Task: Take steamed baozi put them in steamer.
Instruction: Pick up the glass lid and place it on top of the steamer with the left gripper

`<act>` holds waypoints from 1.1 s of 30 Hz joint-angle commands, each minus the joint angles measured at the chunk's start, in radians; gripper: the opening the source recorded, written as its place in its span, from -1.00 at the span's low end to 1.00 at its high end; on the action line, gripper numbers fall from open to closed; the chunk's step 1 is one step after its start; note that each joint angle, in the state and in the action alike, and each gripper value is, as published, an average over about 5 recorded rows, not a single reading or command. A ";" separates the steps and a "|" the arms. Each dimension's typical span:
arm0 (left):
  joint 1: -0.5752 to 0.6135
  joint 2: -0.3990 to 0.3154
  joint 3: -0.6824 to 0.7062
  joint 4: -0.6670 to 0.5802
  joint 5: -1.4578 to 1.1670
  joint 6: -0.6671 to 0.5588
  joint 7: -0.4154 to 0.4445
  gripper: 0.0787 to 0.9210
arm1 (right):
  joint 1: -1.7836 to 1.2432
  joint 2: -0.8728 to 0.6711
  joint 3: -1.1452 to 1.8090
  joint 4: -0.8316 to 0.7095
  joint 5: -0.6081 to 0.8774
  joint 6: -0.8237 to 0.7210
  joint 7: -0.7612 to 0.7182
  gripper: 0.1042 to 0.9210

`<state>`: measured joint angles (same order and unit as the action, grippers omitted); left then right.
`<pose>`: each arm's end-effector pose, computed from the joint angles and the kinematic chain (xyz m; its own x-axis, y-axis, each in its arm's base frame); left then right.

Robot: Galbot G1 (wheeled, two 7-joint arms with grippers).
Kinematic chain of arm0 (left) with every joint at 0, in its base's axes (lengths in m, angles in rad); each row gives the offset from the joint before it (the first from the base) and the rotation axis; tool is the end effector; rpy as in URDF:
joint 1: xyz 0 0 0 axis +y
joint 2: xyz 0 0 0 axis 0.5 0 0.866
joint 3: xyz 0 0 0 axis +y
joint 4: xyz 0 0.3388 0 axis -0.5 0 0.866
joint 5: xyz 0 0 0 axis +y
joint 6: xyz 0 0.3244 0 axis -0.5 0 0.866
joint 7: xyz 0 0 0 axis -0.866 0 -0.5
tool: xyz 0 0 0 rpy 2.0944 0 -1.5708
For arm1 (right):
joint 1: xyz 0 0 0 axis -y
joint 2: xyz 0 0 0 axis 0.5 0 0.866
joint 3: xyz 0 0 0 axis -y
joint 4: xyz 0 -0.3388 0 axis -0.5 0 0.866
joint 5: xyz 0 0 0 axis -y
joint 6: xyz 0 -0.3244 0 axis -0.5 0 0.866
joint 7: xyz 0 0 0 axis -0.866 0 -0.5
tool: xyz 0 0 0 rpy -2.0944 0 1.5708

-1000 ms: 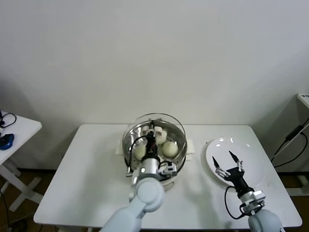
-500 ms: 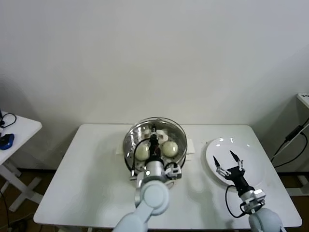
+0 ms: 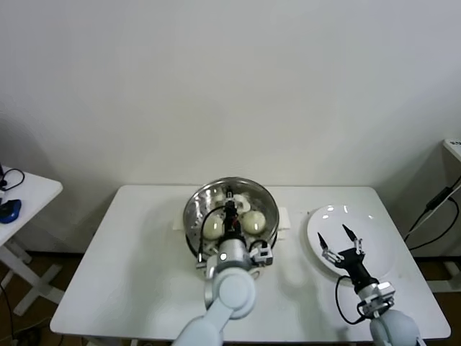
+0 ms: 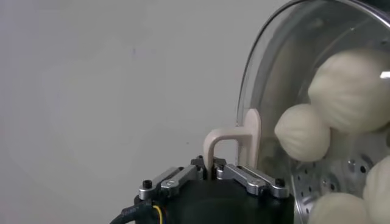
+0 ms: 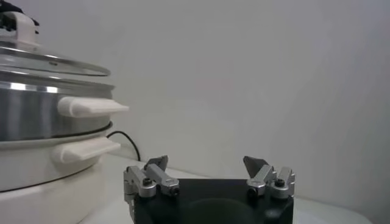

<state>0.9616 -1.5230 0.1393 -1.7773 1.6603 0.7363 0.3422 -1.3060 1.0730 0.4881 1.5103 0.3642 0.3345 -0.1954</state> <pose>0.2734 -0.1822 -0.2589 -0.9967 -0.0709 0.0404 0.0380 0.0344 0.9987 0.2308 -0.1610 -0.3925 -0.9711 -0.2377 0.0218 -0.2386 0.9631 -0.1246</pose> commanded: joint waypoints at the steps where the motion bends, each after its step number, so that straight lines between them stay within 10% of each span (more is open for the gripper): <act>1: -0.001 -0.006 -0.002 0.013 0.016 0.009 0.018 -0.82 | 0.001 0.004 0.001 -0.005 -0.001 0.004 -0.002 0.76; 33: -0.014 -0.006 0.006 0.041 0.008 0.005 0.003 -0.82 | -0.003 0.016 0.012 -0.017 -0.015 0.018 -0.019 0.76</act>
<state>0.9482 -1.5299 0.1437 -1.7395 1.6716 0.7365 0.3488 -1.3094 1.0896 0.5003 1.4943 0.3529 0.3518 -0.2135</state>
